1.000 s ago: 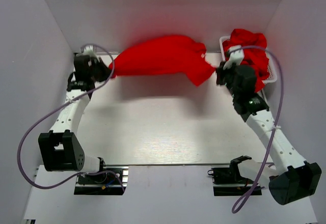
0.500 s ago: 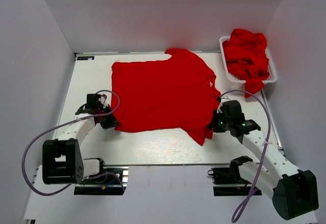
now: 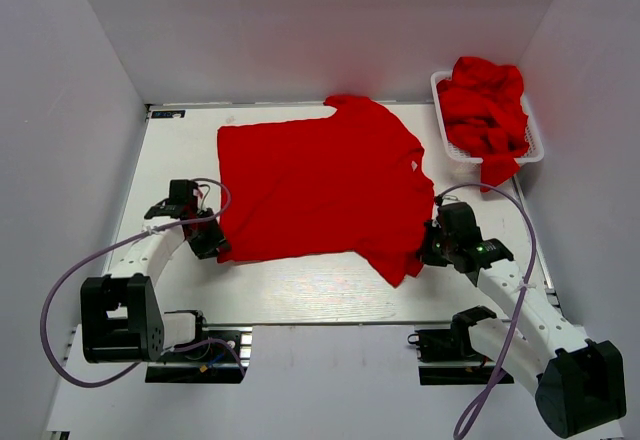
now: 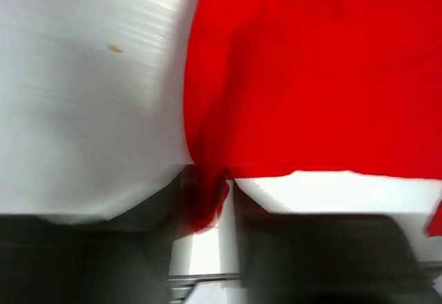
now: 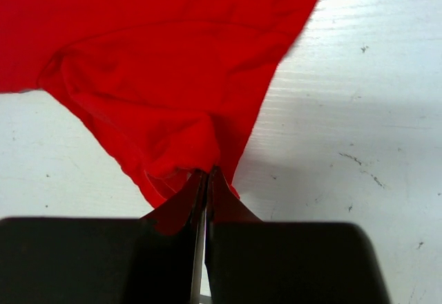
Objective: Fold and stack the t-shirts
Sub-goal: Flatten out the tshirt, then grap the side of the flattened tshirt closest away from the robot with both arms
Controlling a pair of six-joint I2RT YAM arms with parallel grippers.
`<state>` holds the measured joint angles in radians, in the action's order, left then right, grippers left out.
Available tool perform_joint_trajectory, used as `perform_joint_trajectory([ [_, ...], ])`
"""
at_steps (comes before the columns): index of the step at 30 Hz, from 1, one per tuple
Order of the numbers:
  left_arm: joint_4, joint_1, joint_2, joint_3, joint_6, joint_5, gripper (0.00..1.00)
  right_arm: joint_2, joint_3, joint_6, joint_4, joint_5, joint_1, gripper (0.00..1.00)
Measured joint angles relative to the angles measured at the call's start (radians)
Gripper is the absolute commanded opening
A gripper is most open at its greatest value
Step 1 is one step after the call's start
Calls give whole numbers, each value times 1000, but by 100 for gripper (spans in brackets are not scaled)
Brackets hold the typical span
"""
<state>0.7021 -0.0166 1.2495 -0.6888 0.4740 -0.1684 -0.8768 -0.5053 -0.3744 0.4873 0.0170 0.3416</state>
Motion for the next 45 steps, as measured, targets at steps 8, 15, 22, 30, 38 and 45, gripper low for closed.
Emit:
perform_joint_trajectory([
  [8,117,-8,6,-84,28,145,100,0,0,-11,16,18,0,0],
  [15,166,-8,6,-85,49,194,100,-2,-2,-11,20,23,0,0],
  [22,178,-8,6,-82,78,207,100,-2,-2,-11,21,23,0,0],
  [30,127,-6,6,-1,114,209,82,-22,-2,-11,21,26,0,0],
  [38,42,2,24,26,129,224,50,-29,-2,-11,21,31,0,0],
  [45,3,8,45,61,129,216,49,-29,-2,-12,30,37,0,0],
])
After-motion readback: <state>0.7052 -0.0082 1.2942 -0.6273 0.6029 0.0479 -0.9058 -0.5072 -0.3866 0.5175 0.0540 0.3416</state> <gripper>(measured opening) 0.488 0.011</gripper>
